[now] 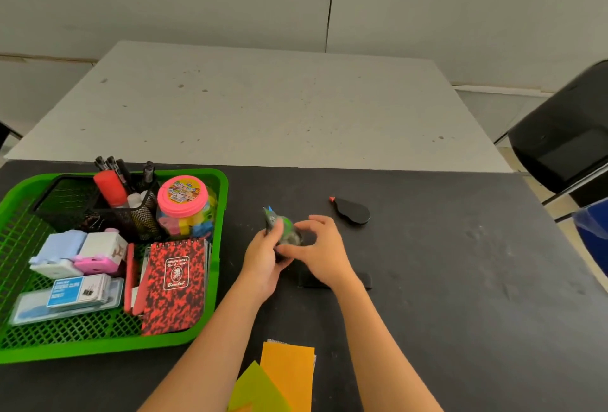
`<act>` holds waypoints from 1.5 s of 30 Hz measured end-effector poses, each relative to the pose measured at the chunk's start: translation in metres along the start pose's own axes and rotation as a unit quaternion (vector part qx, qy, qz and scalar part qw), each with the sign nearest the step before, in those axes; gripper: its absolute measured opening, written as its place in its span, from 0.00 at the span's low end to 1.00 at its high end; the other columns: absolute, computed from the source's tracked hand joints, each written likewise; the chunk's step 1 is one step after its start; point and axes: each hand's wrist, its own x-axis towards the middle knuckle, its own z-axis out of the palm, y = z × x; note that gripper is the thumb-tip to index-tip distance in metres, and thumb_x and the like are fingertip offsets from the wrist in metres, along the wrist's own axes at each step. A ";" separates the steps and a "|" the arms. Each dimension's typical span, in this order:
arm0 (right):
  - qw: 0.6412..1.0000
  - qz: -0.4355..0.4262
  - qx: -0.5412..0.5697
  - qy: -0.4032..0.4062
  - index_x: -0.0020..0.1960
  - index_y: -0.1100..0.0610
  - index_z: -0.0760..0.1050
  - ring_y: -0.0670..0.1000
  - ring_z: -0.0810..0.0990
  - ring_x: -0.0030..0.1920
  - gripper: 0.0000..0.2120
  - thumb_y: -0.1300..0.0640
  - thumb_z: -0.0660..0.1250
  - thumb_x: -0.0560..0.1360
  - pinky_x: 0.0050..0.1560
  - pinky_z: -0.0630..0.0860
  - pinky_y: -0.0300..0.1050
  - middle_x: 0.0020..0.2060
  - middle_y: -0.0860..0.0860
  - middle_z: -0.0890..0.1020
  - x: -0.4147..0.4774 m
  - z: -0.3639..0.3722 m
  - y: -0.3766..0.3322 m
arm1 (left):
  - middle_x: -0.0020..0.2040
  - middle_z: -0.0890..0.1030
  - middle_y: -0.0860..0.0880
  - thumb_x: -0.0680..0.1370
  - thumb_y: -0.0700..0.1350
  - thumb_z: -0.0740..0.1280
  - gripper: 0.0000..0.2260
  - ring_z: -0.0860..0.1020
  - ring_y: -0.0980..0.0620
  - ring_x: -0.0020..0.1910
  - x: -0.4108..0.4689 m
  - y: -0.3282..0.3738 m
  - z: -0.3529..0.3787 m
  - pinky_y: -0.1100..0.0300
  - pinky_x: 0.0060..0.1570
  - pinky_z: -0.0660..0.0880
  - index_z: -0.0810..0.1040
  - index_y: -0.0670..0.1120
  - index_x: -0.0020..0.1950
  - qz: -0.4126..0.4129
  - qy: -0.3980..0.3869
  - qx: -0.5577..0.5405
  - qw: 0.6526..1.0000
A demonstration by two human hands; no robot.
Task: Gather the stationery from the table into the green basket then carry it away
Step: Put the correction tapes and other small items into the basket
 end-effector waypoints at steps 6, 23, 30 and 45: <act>0.956 0.064 -0.244 0.147 0.73 0.53 0.62 0.59 0.54 0.73 0.25 0.53 0.64 0.77 0.69 0.59 0.51 0.75 0.55 0.57 0.037 -0.037 0.020 | 0.60 0.75 0.41 0.79 0.41 0.61 0.17 0.74 0.44 0.58 0.006 0.000 -0.006 0.48 0.57 0.71 0.68 0.41 0.68 -0.018 0.011 -0.043 0.999; 0.998 0.011 0.064 -0.011 0.48 0.56 0.80 0.51 0.82 0.46 0.12 0.59 0.58 0.79 0.46 0.80 0.43 0.45 0.53 0.83 -0.015 -0.006 -0.011 | 0.57 0.78 0.44 0.82 0.46 0.54 0.17 0.77 0.47 0.55 -0.009 -0.005 -0.014 0.51 0.54 0.74 0.67 0.44 0.69 0.007 -0.049 -0.011 0.999; 0.996 0.041 0.049 -0.056 0.72 0.50 0.63 0.48 0.71 0.65 0.24 0.53 0.63 0.77 0.57 0.73 0.38 0.64 0.46 0.69 -0.031 0.007 -0.002 | 0.64 0.76 0.39 0.74 0.60 0.57 0.29 0.75 0.42 0.63 -0.024 -0.016 -0.019 0.48 0.59 0.73 0.67 0.44 0.69 0.001 -0.078 -0.021 0.997; 0.947 -0.100 -0.286 -0.110 0.74 0.52 0.54 0.53 0.59 0.66 0.29 0.54 0.60 0.76 0.69 0.60 0.46 0.68 0.49 0.62 -0.093 0.026 0.025 | 0.73 0.58 0.51 0.73 0.40 0.57 0.30 0.53 0.52 0.72 -0.069 -0.062 -0.073 0.57 0.71 0.53 0.55 0.48 0.74 0.243 -0.054 0.593 0.766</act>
